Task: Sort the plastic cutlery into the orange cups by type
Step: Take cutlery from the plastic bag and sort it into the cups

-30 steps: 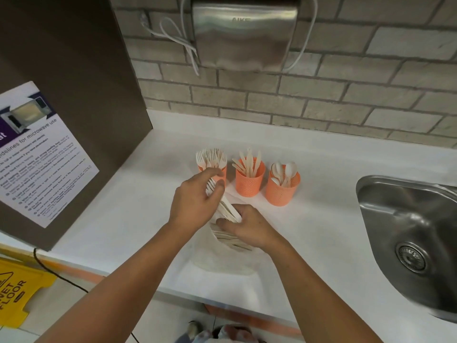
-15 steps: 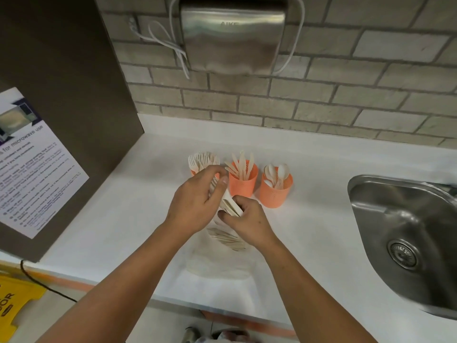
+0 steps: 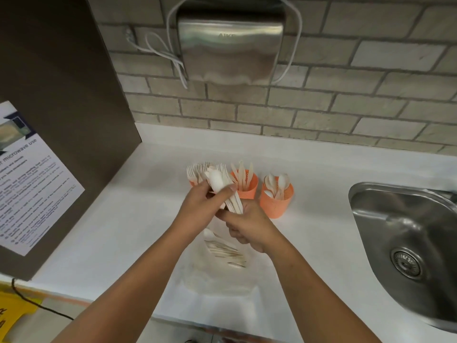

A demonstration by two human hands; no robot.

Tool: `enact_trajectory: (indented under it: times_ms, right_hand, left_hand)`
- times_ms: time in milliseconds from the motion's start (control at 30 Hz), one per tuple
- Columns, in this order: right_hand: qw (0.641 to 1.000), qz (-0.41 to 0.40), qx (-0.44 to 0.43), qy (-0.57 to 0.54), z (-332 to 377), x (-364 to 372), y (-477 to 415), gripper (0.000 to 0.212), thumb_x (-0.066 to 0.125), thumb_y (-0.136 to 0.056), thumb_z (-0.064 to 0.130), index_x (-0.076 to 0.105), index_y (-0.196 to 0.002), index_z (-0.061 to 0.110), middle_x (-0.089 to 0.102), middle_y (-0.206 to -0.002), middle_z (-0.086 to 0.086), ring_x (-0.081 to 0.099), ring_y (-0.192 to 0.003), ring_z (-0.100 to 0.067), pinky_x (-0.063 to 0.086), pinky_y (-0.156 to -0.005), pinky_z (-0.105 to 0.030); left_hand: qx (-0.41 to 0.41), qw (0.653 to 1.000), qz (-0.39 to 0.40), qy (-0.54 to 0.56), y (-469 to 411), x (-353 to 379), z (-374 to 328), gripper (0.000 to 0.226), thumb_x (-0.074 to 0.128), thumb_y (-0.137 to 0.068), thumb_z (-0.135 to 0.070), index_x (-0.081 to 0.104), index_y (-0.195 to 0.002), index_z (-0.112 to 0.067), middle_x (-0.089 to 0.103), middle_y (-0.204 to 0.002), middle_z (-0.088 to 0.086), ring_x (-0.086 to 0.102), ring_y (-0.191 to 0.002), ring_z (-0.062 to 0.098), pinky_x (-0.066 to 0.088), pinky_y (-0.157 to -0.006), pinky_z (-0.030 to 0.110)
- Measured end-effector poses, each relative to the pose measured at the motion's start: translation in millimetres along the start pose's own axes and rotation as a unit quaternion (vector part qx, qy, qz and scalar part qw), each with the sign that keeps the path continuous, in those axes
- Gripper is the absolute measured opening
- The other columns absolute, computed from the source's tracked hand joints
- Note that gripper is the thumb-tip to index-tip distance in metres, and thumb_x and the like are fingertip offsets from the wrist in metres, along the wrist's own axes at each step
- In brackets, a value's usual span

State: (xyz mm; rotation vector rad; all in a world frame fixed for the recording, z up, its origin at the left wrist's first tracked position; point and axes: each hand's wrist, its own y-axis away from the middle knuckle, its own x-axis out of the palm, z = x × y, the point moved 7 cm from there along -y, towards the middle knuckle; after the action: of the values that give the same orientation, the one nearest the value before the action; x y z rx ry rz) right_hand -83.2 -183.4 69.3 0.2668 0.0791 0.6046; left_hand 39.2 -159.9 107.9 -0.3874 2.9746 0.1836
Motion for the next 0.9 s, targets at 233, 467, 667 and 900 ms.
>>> enact_trajectory:
  times_ms: [233, 467, 667, 900]
  right_hand:
    - [0.998, 0.057, 0.012, 0.01, 11, 6, -9, 0.014, 0.069, -0.09, 0.006, 0.062, -0.083, 0.017, 0.039, -0.069, -0.009, 0.034, -0.052, -0.014, 0.023, -0.046, -0.025]
    - [0.987, 0.153, 0.034, -0.042, 25, -7, -10, 0.021, 0.067, -0.1, 0.014, 0.069, -0.116, 0.002, 0.067, -0.097, -0.015, 0.064, -0.085, -0.026, 0.059, -0.079, -0.039]
    - [0.994, -0.111, -0.021, 0.007, 70, -79, -25, 0.025, 0.068, -0.098, 0.027, 0.073, -0.091, 0.003, 0.058, -0.069, -0.013, 0.05, -0.055, -0.024, 0.039, -0.045, -0.028]
    - [0.958, -0.168, -0.167, 0.161, 115, -65, -76, 0.004, 0.072, -0.094, 0.022, 0.074, -0.098, 0.022, 0.068, -0.081, -0.005, 0.063, -0.053, -0.028, 0.054, -0.056, -0.033]
  left_hand:
    - [-0.029, 0.999, 0.026, 0.026, -11, 10, 3, 0.018, 0.064, -0.102, -0.031, 0.076, -0.105, -0.017, 0.081, -0.096, 0.002, 0.077, -0.092, 0.014, 0.058, -0.085, 0.033]
    - [-0.078, 0.977, -0.02, 0.2, -32, 5, 4, 0.039, 0.056, -0.106, -0.036, 0.072, -0.101, -0.001, 0.07, -0.083, 0.017, 0.067, -0.075, 0.032, 0.051, -0.064, 0.038]
    - [-0.087, 0.966, 0.037, 0.239, -50, 9, 7, 0.026, 0.057, -0.105, -0.033, 0.069, -0.107, -0.01, 0.073, -0.087, 0.004, 0.071, -0.085, 0.019, 0.055, -0.08, 0.033]
    - [-0.064, 0.987, 0.064, 0.133, -60, 20, 9, 0.023, 0.055, -0.106, -0.035, 0.073, -0.104, -0.022, 0.076, -0.086, -0.011, 0.071, -0.087, 0.008, 0.052, -0.081, 0.026]
